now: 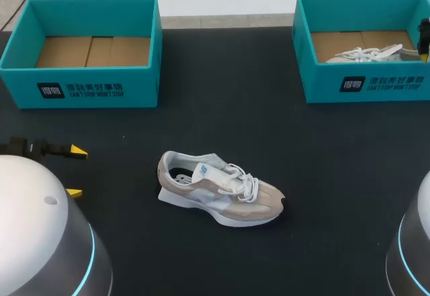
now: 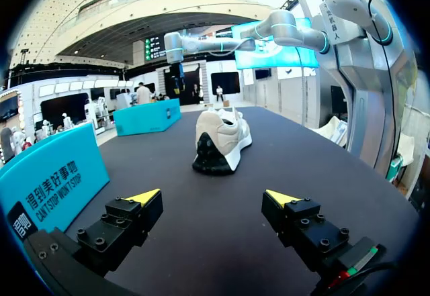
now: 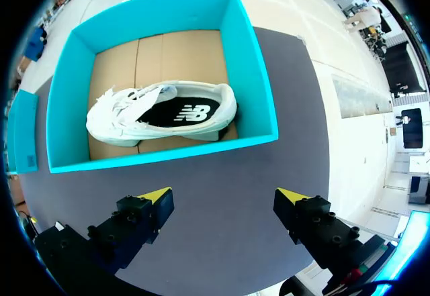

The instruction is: Take the shoe out of the shoebox, open the shoe tongue, remove and reinsert the insole, then place the shoe into the shoebox

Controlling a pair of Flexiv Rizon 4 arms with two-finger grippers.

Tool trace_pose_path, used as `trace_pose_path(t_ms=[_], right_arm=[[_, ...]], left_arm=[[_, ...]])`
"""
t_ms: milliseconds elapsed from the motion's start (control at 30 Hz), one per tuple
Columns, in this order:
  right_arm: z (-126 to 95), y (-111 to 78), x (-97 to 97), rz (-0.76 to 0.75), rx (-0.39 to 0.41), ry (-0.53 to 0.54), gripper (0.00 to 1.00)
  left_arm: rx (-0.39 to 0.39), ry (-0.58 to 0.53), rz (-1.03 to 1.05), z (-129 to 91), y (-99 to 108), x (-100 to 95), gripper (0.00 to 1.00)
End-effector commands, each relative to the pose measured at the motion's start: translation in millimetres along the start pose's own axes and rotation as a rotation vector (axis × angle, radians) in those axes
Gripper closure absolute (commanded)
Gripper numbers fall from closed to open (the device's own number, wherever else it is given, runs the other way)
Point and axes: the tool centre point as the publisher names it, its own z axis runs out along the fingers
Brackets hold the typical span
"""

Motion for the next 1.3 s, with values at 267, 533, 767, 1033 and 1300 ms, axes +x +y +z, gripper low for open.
trace_pose_path(t_ms=[267, 533, 767, 1033, 1300], right_arm=[[0, -1.0, -0.1, 0.001, -0.002, 0.001, 0.00], [0, -1.0, -0.1, 0.001, -0.002, 0.001, 0.00], [0, -1.0, -0.1, 0.001, -0.002, 0.001, 0.00], [0, -1.0, -0.1, 0.001, -0.002, 0.001, 0.00], [0, -1.0, -0.1, 0.001, -0.002, 0.001, 0.00]], left_arm=[[-0.012, 0.127, -0.022, 6, 1, -16.1, 0.00], [-0.027, 0.151, 0.016, 11, 0, -33.6, 0.00], [-0.039, 0.194, 0.028, 16, 1, -49.9, 0.00], [-0.015, 0.259, 0.020, 24, 3, -58.2, 0.00], [0.004, 0.283, 0.022, 42, 1, -55.6, 0.00]])
